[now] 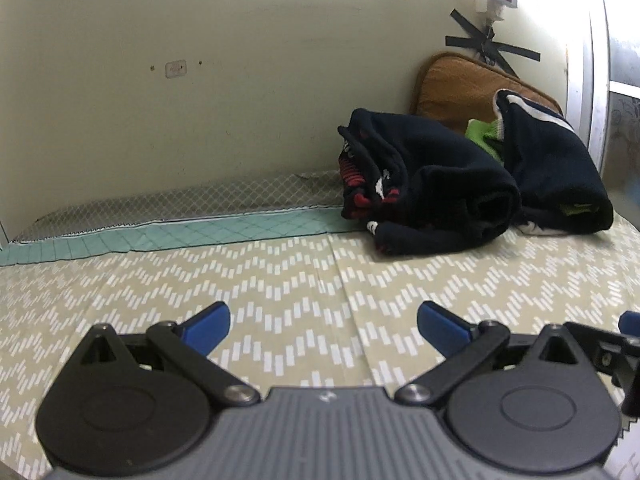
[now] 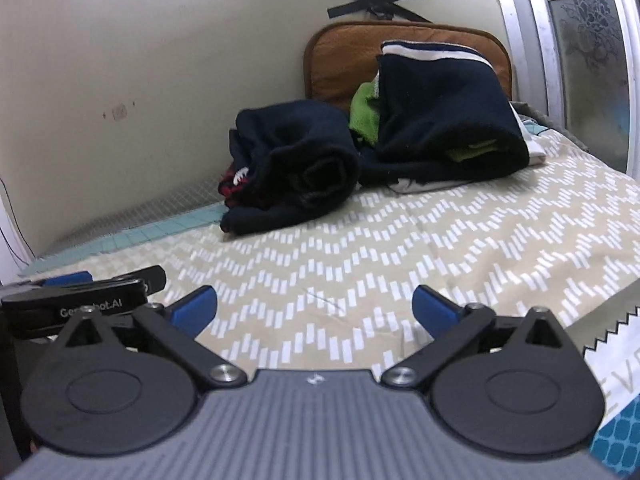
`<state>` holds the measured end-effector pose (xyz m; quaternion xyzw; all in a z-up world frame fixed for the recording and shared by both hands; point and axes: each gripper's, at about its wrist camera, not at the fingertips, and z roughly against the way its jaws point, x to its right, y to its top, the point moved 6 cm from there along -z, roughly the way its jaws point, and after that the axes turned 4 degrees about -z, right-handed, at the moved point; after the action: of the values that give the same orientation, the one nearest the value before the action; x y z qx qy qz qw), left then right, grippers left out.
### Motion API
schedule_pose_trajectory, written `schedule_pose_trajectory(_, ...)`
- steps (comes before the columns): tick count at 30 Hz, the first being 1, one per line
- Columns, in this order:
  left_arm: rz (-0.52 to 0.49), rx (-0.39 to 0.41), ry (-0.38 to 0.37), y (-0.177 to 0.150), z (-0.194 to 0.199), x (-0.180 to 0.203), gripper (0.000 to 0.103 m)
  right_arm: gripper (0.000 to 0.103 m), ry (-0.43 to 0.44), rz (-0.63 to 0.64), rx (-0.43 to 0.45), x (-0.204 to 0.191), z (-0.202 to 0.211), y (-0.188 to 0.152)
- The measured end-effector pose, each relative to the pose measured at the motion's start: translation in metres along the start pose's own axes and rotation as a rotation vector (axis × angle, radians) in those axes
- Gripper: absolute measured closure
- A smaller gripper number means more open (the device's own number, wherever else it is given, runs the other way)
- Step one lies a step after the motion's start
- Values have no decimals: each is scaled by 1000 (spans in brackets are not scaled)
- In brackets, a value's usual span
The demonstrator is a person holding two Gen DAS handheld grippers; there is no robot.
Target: Fold small clothes
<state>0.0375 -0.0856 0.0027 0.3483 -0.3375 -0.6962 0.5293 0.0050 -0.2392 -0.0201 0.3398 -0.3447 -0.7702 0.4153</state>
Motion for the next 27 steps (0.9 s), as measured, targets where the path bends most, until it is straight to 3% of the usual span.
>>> schedule_pose_trajectory(27,4,-28,11,-3,-4,-2,0,0,-3,-43,8,6,3,0)
